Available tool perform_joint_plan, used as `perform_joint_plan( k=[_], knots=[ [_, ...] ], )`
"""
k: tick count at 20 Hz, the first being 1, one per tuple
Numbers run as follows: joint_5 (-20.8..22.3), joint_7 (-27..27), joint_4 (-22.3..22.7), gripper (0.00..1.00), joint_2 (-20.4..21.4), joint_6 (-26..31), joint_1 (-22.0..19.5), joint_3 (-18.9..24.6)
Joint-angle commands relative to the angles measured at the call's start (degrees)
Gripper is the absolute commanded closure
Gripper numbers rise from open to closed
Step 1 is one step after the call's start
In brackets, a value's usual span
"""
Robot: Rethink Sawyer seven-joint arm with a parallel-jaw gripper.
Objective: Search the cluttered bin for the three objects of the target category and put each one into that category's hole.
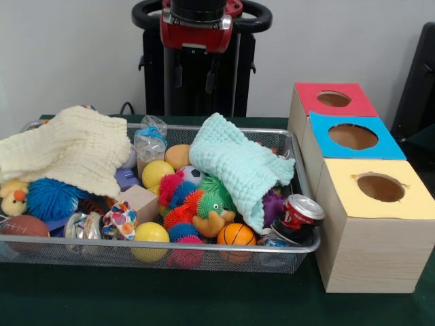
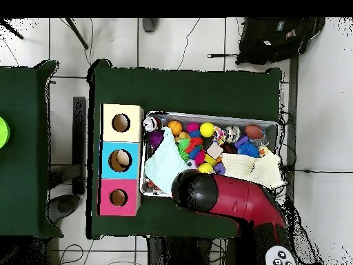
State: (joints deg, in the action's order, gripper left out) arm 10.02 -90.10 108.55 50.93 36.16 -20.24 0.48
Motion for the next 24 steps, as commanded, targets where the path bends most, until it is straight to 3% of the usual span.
perform_joint_plan(
  k=[1, 24],
  knots=[
    [4.1, 4.4, -2.5, 0.0, -4.2, 0.1, -3.6, 6.3],
    [9.6, 2.5, -2.4, 0.0, -8.6, -4.4, -9.5, 10.0]
  ],
)
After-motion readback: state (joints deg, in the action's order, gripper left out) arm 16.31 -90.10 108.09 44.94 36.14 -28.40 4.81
